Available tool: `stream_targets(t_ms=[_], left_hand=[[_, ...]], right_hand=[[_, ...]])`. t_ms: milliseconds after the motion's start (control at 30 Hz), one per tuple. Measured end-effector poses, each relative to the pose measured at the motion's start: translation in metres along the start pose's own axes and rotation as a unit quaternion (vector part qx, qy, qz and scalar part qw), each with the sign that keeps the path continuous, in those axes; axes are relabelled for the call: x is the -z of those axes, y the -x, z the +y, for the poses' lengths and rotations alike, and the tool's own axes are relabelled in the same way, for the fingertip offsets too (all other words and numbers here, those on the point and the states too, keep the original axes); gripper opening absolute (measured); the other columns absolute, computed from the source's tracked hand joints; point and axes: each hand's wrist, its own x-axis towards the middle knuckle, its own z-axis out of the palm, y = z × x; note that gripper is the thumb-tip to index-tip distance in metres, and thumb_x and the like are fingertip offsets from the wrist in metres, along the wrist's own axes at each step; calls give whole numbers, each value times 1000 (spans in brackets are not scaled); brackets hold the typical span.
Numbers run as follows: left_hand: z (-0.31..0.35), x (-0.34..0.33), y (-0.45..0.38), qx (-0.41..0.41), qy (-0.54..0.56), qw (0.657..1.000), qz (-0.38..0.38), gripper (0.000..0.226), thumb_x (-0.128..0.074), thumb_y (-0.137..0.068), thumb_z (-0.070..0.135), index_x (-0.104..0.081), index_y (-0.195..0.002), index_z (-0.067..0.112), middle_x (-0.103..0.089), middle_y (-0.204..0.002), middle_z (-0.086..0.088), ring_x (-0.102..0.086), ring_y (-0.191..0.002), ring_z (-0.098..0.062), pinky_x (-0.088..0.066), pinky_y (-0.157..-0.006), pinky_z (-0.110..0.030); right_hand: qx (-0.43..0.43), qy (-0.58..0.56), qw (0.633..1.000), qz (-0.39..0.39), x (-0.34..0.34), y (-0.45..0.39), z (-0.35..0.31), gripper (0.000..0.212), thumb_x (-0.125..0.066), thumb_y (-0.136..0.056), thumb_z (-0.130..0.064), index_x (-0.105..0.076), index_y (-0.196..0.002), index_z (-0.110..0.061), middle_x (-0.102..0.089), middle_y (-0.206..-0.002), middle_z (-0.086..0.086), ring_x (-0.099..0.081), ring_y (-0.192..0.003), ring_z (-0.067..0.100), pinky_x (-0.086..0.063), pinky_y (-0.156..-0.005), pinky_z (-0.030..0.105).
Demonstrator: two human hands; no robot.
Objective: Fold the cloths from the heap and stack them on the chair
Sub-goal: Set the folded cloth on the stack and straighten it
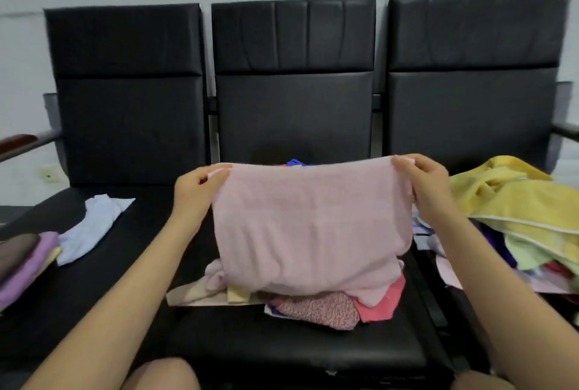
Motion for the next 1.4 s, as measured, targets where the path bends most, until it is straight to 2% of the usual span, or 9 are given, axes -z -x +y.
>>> stream_targets(t_ms=[267,433,700,833,1033,1100,1200,1267,1400], left_hand=[[102,40,-14,-191,-58,977,71,37,-54,-97,28,-57,-133,21,-57,-93,24,-55,-85,8,-39,-75,-9],[131,66,-9,-248,-167,953,55,31,-52,-98,27,-62,-125,16,-59,-110,14,-53,-97,0,-38,-79,-13],[173,80,-1,-181,111,967,140,17,-61,-93,29,-68,-108,24,-65,-100,14,-59,-93,-1,-46,-75,-17],[160,66,-22,-143,84,982,91,20,-62,-92,25,-69,-111,20,-65,-100,12,-58,-94,-2,-44,-72,-17],[63,38,-61,-56,-162,983,-67,31,-64,-91,25,-66,-121,20,-66,-111,1,-60,-96,-11,-45,-73,-20],[36,25,-66,-40,-200,974,-103,27,-64,-91,22,-68,-117,17,-69,-99,2,-63,-81,-9,-44,-62,-17],[6,1,-73,-6,-197,977,-87,24,-62,-91,17,-70,-113,14,-70,-84,-1,-65,-68,-18,-46,-54,-23],[-14,-13,-85,27,-188,980,-62,23,-62,-89,17,-72,-110,15,-72,-87,-4,-68,-76,-28,-53,-62,-34],[-40,-40,-105,40,-202,978,-11,22,-62,-89,21,-73,-108,17,-70,-109,-2,-64,-98,-22,-53,-85,-38]], right_hand=[[106,-31,993,50,3,4,-136,12,-66,-87,-23,-67,-76,-20,-60,-72,-10,-51,-71,2,-40,-63,19],[110,-43,992,39,14,19,-177,12,-69,-86,-25,-68,-74,-21,-63,-76,-8,-56,-76,6,-46,-69,23],[-52,-248,963,-88,19,20,-222,16,-72,-85,-26,-71,-91,-11,-74,-84,1,-72,-75,13,-58,-66,26],[-41,-109,992,-55,11,-14,-197,21,-73,-85,-28,-69,-97,-12,-69,-99,3,-64,-88,17,-53,-81,33],[-148,167,964,-148,15,-46,-85,14,-75,-83,-20,-72,-90,-8,-49,-63,4,-42,-55,12,-32,-48,21],[-199,149,959,-134,11,-50,-54,12,-74,-82,-10,-70,-90,-2,-53,-66,6,-51,-51,11,-40,-42,18],[-255,21,964,-75,-5,-57,-16,19,-71,-83,0,-64,-100,7,-59,-91,14,-68,-70,23,-60,-60,24],[-254,-10,967,-16,-16,-62,6,19,-70,-85,-2,-65,-102,6,-63,-98,15,-71,-79,29,-61,-72,32],[-182,13,981,63,-39,-65,41,4,-70,-85,-10,-72,-82,-8,-70,-77,11,-71,-71,28,-59,-82,45]])
